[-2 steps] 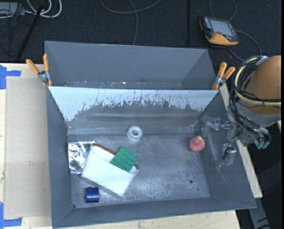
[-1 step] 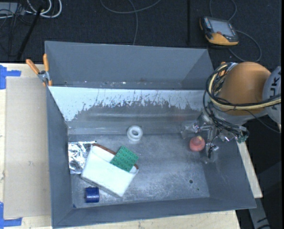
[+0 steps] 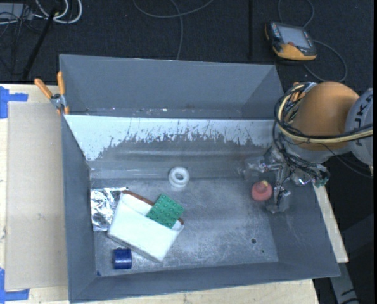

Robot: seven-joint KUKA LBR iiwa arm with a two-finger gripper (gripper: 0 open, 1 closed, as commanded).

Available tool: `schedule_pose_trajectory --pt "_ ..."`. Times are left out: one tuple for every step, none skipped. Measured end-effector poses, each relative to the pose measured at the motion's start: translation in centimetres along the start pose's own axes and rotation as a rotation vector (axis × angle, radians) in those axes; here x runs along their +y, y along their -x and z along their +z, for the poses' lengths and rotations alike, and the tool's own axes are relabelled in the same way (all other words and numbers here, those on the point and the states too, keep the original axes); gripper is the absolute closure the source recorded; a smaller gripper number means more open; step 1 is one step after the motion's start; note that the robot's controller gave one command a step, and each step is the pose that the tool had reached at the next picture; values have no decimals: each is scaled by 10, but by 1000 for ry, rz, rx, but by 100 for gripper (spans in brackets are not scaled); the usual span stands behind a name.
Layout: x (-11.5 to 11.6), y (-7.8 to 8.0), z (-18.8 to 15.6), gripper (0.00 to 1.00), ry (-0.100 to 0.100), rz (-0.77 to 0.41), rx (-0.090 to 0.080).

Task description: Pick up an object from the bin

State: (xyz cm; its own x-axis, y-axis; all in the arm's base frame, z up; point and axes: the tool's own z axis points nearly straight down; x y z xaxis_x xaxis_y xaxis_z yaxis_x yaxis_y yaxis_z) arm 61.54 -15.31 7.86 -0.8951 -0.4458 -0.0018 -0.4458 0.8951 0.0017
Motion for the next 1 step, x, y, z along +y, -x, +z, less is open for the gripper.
schedule_pose_trajectory --pt "0 0 -1 100 -1 1 0"
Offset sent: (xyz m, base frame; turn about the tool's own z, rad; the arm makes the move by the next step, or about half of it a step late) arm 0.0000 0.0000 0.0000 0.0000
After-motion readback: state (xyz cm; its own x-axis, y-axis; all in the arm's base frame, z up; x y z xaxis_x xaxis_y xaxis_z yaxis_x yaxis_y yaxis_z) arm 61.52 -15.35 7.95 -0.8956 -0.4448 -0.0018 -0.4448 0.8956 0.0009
